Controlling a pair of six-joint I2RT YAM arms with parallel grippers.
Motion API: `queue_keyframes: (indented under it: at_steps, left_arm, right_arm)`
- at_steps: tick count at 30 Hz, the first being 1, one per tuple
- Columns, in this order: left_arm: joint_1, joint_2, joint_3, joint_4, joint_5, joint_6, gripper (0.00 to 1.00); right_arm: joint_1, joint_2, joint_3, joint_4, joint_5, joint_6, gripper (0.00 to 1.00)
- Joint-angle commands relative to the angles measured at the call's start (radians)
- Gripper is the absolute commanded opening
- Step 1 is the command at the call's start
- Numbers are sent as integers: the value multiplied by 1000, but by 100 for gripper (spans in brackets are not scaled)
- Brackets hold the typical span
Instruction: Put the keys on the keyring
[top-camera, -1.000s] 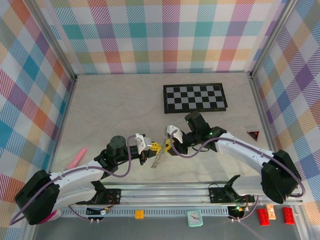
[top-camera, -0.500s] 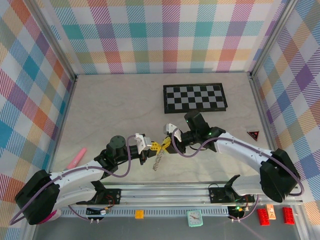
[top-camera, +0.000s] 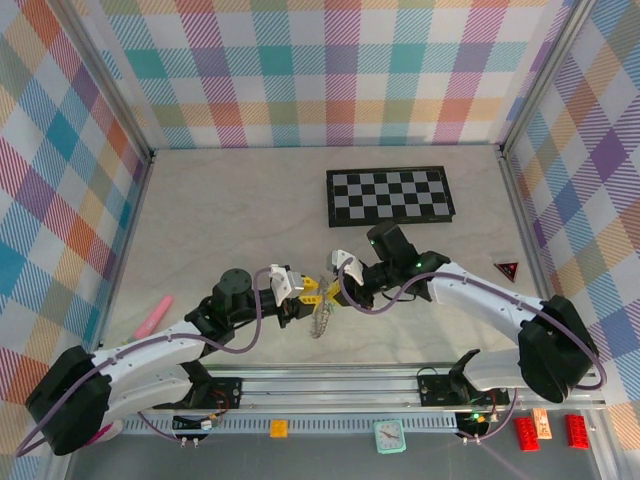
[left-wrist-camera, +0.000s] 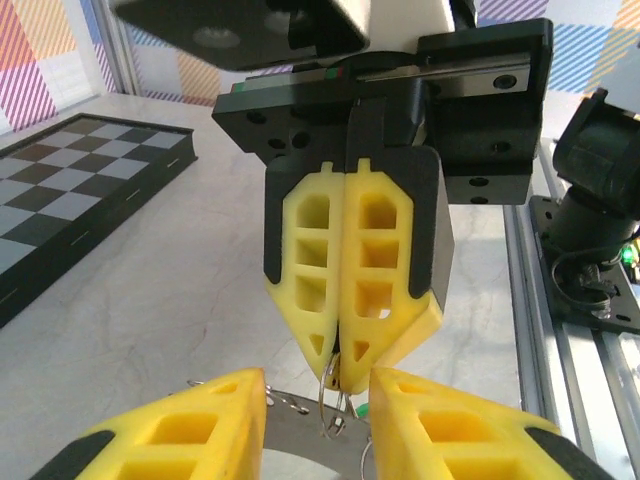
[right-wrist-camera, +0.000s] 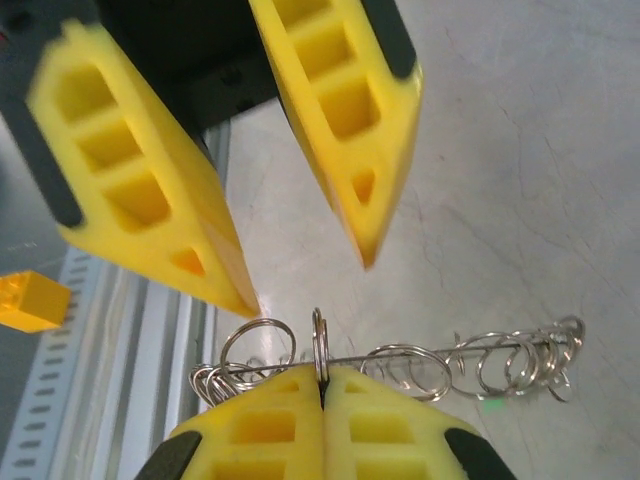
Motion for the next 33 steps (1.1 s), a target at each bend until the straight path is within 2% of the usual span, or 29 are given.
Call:
queue_keyframes:
  at_steps: [1,4,11,18,22,23,25,26,28,33]
  left_arm:
    - [-2,-13,87,-224,8,80,33]
    - [-2,11,126,-299,40,104,32]
    - [-2,34,143,-274,61,107,29]
    - [-2,27,145,-259,72,110,15]
    - [-2,10,131,-243,75,110,7]
    - [-2,4,125,-236,74,109,5]
    - [-2,-6,112,-219,78,104,0]
    - [-2,-13,105,-207,79,100,0]
    - [-2,-24,82,-176,82,89,0]
    - [-2,-50,14,-49,87,55,0]
  right_arm:
    - [22,-27,87,-161,87,-114,0]
    - [59,-10,146,-249,157,-164,0]
    - [115,7,232,-332,199,-229,0]
    - [161,50,289,-359,228,-260,0]
    - [164,29,270,-329,198,-246,0]
    - [161,13,252,-305,184,-233,3]
    - [148,-22,207,-248,155,-203,15]
    - [136,-40,180,-215,133,-183,21]
    - [103,-77,126,-141,79,-134,28]
    - [52,-117,14,29,-19,-18,32]
